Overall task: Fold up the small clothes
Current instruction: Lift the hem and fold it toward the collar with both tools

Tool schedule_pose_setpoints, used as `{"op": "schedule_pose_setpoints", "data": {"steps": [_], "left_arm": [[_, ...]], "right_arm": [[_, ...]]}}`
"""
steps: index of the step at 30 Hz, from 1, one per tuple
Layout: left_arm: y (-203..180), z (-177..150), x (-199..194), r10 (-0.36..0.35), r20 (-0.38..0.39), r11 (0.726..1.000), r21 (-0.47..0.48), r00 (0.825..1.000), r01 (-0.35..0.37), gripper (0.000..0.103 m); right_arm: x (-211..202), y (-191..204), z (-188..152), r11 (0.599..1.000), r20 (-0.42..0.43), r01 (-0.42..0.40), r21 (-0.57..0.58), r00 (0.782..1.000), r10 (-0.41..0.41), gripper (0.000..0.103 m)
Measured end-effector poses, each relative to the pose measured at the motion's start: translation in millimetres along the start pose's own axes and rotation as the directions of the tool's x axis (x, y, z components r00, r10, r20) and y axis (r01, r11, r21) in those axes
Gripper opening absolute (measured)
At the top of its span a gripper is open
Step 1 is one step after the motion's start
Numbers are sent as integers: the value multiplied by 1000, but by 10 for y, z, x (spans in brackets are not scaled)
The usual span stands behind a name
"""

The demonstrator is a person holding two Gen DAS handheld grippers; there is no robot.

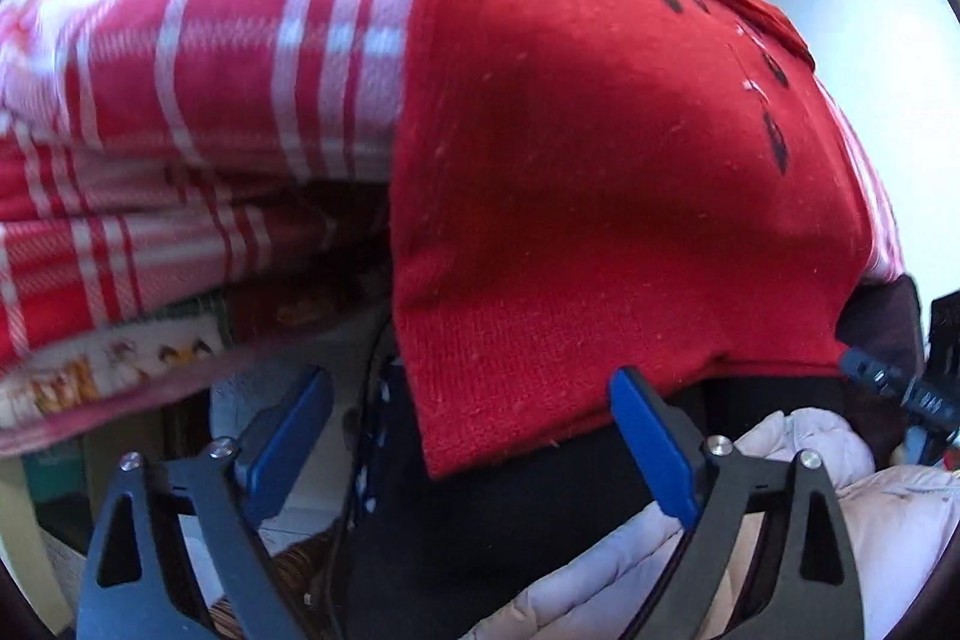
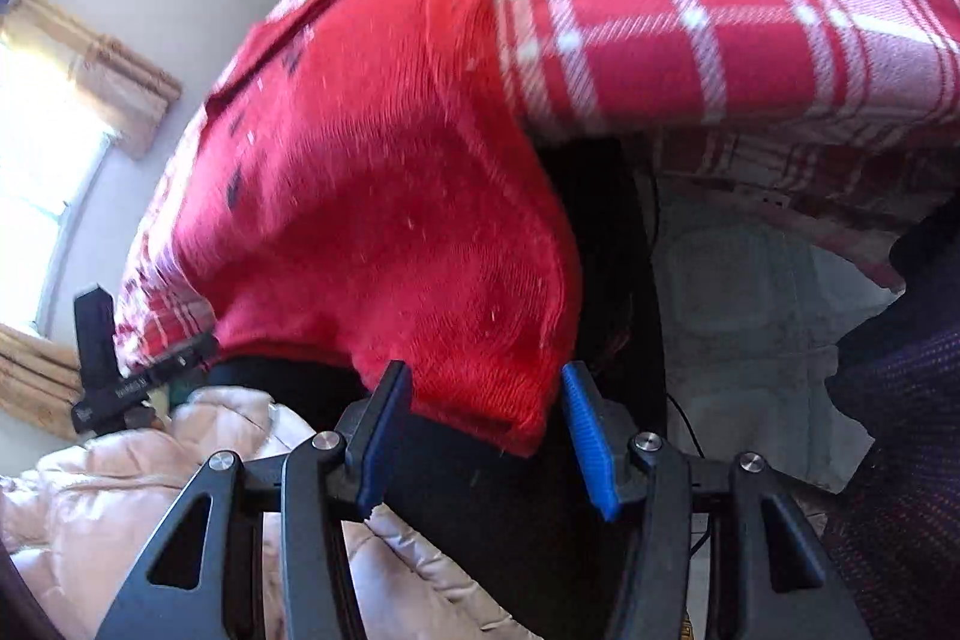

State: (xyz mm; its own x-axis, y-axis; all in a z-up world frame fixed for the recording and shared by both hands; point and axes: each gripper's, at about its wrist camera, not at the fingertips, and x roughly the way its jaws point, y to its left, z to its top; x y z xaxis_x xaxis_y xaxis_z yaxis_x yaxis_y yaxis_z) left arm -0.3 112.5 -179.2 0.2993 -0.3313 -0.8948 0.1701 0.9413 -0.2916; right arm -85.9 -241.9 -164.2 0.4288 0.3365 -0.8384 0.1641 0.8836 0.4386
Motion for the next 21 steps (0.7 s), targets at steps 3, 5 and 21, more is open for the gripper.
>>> {"op": "schedule_pose_setpoints", "data": {"steps": [3, 5, 21], "left_arm": [[-13, -2, 16, -39, -7, 999, -6, 999, 39, 82], [-51, -10, 10, -68, -8, 998, 3, 998, 68, 69], [-403, 124, -443, -149, 69, 982, 127, 986, 139, 16]], "right_arm": [[39, 51, -21, 1000, 1, 17, -24, 1000, -17, 52], [33, 68, -25, 998, -3, 41, -47, 999, -41, 44], [-533, 200, 155, 988, 90, -142, -51, 985, 147, 13]]}}
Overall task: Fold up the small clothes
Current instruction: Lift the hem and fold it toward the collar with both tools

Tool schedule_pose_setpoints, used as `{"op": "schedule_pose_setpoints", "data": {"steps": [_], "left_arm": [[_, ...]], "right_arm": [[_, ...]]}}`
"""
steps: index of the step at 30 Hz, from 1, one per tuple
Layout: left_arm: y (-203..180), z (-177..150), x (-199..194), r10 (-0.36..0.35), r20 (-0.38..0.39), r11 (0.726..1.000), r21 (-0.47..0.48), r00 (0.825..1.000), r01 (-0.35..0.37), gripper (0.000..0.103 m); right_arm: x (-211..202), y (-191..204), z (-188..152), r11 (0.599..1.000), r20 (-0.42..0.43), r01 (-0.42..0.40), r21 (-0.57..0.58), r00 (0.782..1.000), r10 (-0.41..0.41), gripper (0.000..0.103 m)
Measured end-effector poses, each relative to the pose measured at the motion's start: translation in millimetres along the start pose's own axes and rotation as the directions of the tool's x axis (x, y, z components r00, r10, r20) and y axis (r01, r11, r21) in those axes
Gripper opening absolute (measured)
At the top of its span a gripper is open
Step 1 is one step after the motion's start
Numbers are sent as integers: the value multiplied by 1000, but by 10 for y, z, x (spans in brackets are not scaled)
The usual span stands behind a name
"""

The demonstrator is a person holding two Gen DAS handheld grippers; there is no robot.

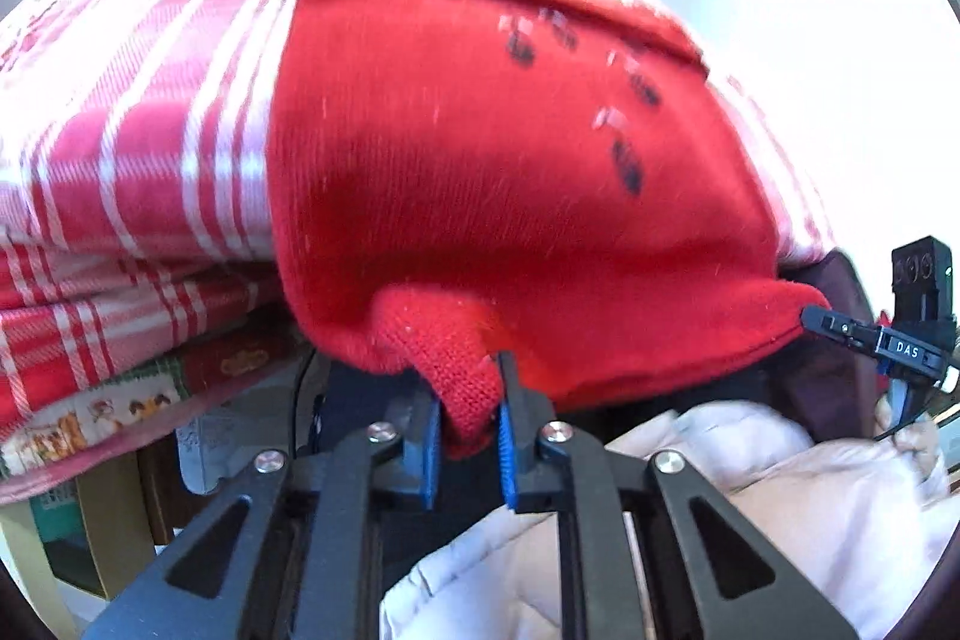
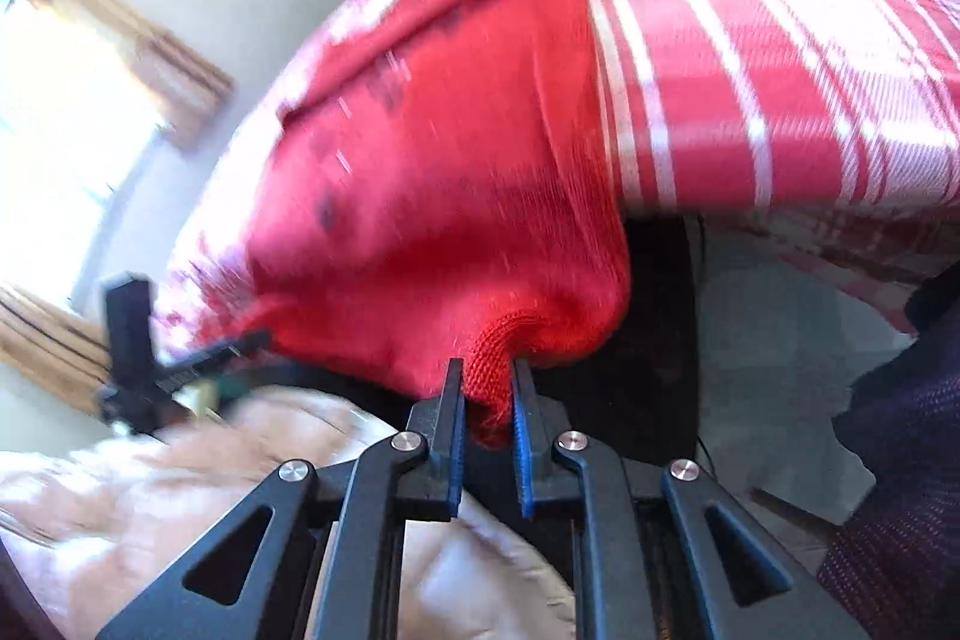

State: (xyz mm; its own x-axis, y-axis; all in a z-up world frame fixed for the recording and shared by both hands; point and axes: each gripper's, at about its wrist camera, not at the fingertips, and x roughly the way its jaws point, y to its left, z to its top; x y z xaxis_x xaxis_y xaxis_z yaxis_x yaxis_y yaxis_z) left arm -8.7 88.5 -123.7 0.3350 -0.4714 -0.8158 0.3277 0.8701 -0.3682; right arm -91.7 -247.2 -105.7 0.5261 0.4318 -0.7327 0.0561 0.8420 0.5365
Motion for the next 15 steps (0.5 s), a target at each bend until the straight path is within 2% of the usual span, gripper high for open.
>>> {"op": "schedule_pose_setpoints", "data": {"steps": [4, 7, 11, 13, 15], "left_arm": [[52, 348, -279, -46, 56, 997, -57, 997, 50, 16], [78, 681, -420, -28, 116, 998, -53, 993, 34, 16], [140, 1104, -344, 29, 159, 999, -30, 987, -25, 19], [212, 1292, -178, 70, 146, 997, -33, 987, -66, 22], [287, 1460, -23, 102, 134, 995, -37, 986, -98, 28]], "right_arm": [[-307, -1, 284, 992, 100, -119, 40, 988, 115, 13], [-377, 38, 613, 986, 154, -166, 32, 975, 159, 13], [-243, 3, 1069, 988, 209, -151, 26, 967, 142, 13], [-42, -116, 1303, 985, 222, -164, 56, 964, 147, 13], [125, -180, 1446, 988, 224, -137, 66, 967, 119, 15]]}}
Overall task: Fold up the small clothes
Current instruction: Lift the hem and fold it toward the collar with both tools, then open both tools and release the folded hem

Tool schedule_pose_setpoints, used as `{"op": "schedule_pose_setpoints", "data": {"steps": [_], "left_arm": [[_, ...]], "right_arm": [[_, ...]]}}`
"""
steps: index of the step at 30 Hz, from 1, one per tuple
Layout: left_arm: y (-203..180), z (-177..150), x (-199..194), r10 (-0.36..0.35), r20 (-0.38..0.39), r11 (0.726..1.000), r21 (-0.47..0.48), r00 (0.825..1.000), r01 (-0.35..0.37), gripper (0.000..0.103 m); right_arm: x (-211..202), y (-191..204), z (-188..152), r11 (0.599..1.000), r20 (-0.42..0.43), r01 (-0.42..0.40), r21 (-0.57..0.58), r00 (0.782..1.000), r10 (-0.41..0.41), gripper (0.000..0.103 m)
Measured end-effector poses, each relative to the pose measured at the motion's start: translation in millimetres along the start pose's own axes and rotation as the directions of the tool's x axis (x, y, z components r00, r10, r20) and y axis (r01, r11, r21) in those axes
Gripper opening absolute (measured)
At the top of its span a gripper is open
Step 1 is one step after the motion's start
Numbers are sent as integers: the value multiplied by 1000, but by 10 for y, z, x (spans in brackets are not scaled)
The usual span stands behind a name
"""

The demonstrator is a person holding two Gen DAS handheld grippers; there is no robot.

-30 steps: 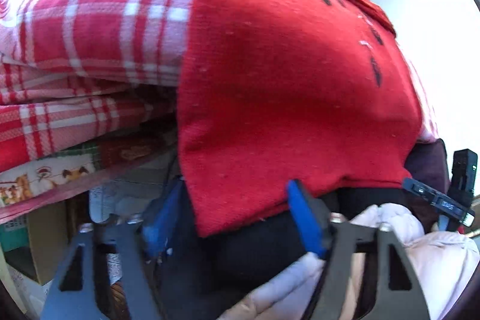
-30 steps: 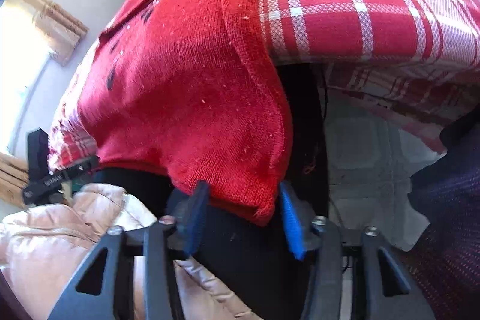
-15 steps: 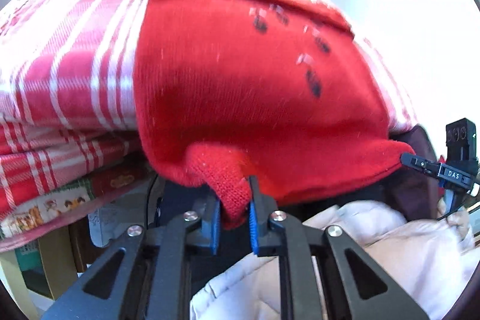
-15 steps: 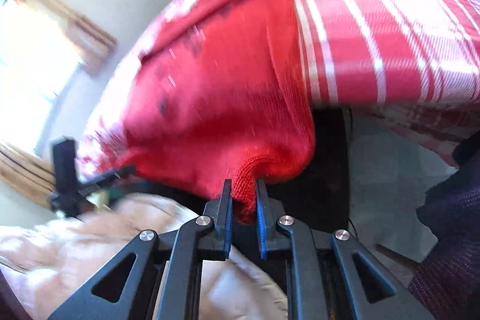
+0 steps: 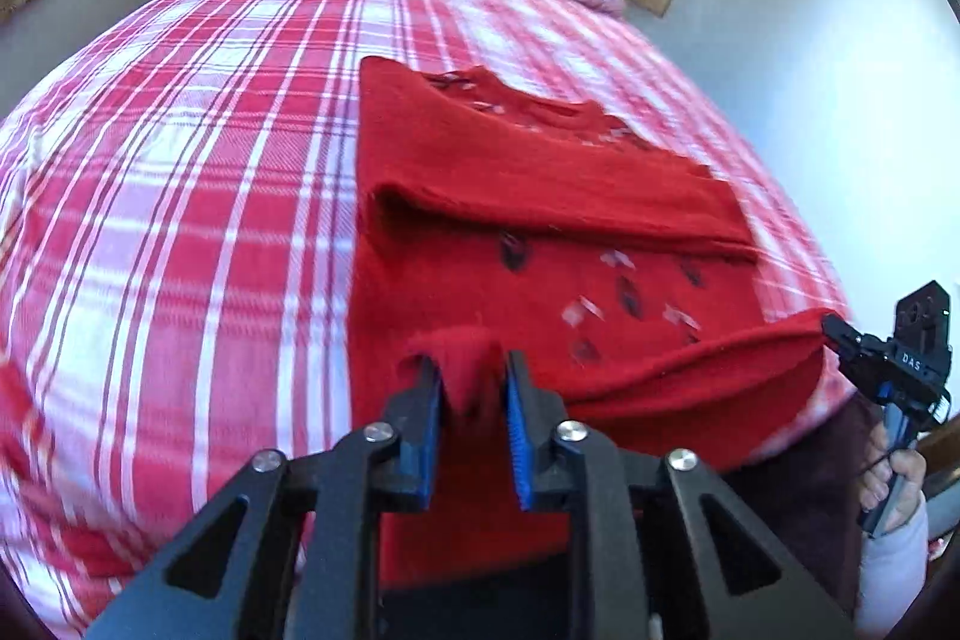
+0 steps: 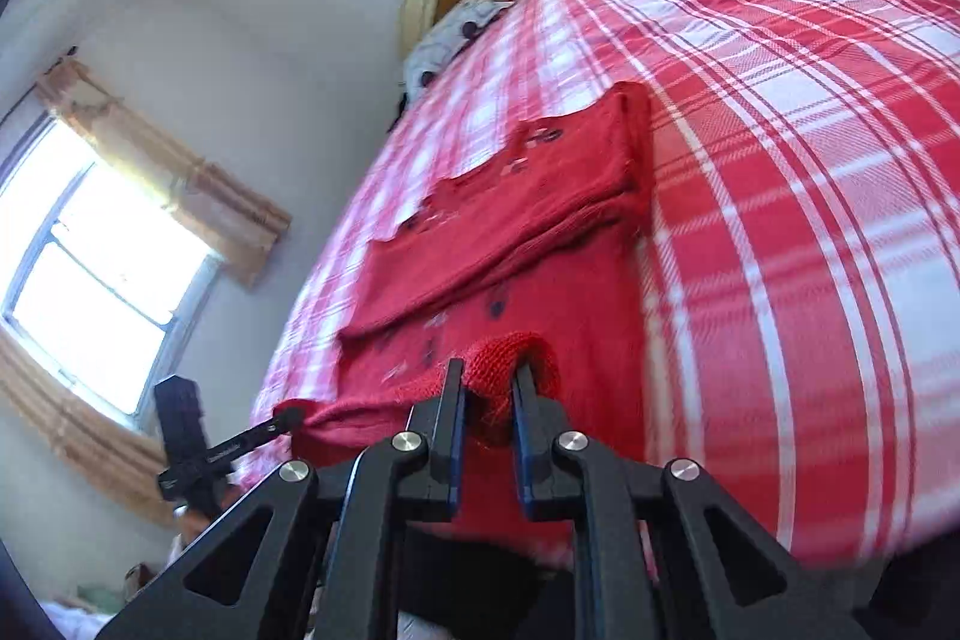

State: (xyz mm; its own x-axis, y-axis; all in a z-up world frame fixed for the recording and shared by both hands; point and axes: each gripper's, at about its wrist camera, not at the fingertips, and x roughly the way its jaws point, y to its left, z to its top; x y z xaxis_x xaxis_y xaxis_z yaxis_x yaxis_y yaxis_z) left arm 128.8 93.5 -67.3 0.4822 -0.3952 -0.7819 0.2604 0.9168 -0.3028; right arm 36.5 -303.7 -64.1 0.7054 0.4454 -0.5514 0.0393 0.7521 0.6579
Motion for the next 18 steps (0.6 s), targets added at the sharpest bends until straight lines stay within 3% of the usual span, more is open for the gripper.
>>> {"op": "schedule_pose_setpoints", "data": {"steps": [1, 3, 6, 8, 11, 13, 15, 18], "left_arm": [[47, 60, 54, 11, -4, 1000, -8, 1000, -11, 31], [125, 166, 94, 30, 1, 999, -30, 1000, -30, 50], [260, 243, 6, 40, 50, 997, -64, 998, -37, 66], [343, 292, -103, 63, 101, 996, -74, 993, -56, 68], [402, 290, -267, 100, 172, 995, -26, 980, -97, 68], [378, 250, -283, 100, 192, 994, 20, 976, -105, 68], [317, 161, -262, 74, 195, 993, 81, 978, -91, 68], [179, 17, -93, 75, 161, 985, 141, 984, -98, 68]], "right_arm": [[133, -38, 38, 1000, -5, 22, 4, 1000, -22, 16], [332, -161, 86, 998, -22, 64, 19, 998, -64, 16], [500, -274, 101, 996, -45, 84, 43, 996, -82, 16], [474, -305, 111, 996, -27, 43, 77, 999, -41, 19], [332, -307, 183, 996, 34, 5, 88, 999, -8, 31], [173, -280, 207, 997, 91, -3, 72, 996, -4, 51], [31, -229, 187, 999, 148, 10, 41, 989, -16, 60], [-80, -139, 62, 994, 192, 100, -35, 977, -92, 60]]}}
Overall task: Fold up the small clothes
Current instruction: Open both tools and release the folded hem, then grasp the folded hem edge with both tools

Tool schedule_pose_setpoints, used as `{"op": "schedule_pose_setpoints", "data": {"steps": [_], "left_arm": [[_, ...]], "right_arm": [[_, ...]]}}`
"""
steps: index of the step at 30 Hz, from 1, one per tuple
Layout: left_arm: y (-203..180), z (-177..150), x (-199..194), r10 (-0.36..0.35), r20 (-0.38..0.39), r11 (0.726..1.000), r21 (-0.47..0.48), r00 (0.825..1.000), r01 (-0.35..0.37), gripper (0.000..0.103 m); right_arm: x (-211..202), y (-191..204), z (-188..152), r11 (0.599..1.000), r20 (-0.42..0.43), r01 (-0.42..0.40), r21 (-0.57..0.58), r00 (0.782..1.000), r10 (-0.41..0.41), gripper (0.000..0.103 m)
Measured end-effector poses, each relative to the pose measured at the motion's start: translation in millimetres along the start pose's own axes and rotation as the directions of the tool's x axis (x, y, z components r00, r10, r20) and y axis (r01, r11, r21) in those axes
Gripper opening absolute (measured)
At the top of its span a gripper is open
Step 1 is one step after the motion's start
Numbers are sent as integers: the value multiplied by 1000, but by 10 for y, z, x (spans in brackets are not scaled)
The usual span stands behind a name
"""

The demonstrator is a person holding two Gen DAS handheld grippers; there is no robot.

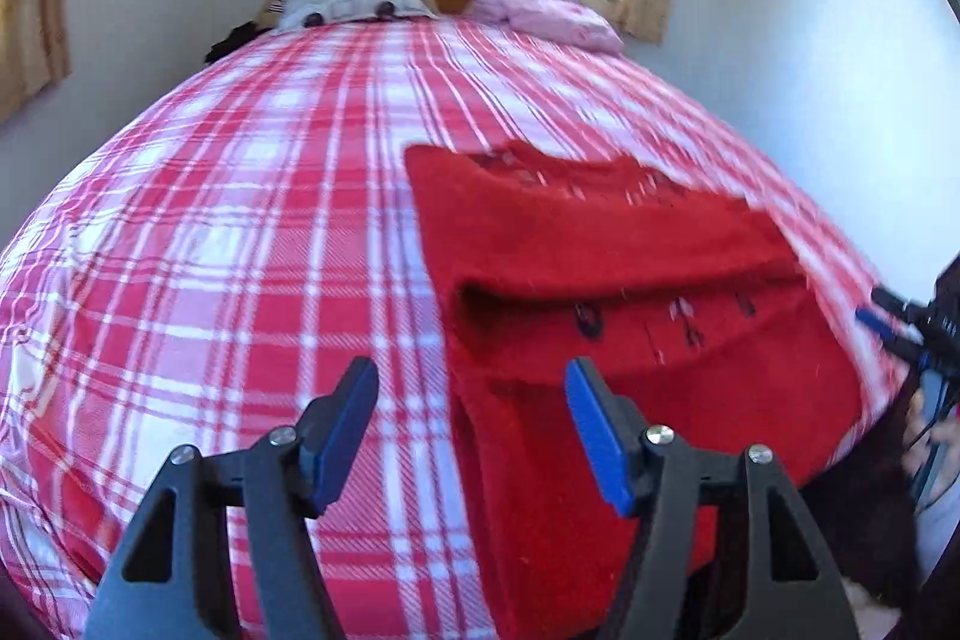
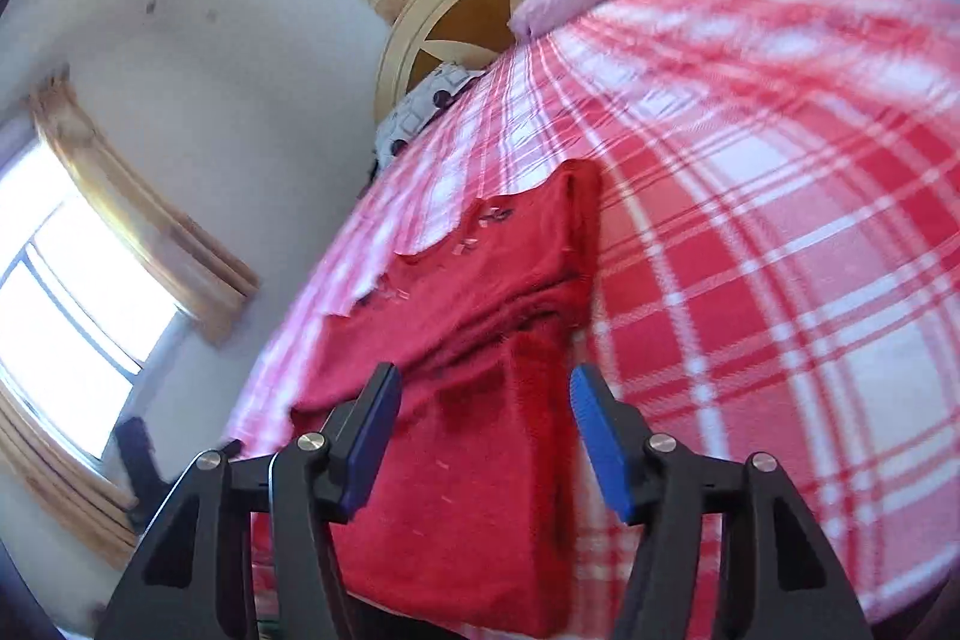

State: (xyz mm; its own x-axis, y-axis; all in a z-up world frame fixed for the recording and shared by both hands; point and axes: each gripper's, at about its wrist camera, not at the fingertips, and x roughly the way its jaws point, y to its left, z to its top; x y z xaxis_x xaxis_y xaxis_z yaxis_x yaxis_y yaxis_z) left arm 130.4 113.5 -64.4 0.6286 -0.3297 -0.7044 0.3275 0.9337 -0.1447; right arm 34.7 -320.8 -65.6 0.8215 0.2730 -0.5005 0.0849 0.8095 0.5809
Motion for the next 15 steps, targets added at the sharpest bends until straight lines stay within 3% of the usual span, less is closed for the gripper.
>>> {"op": "schedule_pose_setpoints", "data": {"steps": [4, 8, 11, 15], "left_arm": [[-91, -120, 184, 1, -53, 1000, -16, 999, -2, 68], [-186, -172, 167, -2, -37, 1000, -28, 999, 1, 68], [-291, -189, 139, 34, -9, 999, 19, 999, -34, 68], [-269, -200, 160, -7, -13, 1000, -22, 1000, 7, 68]], "right_arm": [[39, 170, -187, 982, -26, 93, -162, 995, -98, 60], [187, 290, -251, 935, -39, 180, -306, 979, -201, 60], [327, 277, -213, 919, -47, 195, -343, 973, -224, 60], [532, 228, -112, 925, -65, 187, -331, 973, -220, 60]]}}
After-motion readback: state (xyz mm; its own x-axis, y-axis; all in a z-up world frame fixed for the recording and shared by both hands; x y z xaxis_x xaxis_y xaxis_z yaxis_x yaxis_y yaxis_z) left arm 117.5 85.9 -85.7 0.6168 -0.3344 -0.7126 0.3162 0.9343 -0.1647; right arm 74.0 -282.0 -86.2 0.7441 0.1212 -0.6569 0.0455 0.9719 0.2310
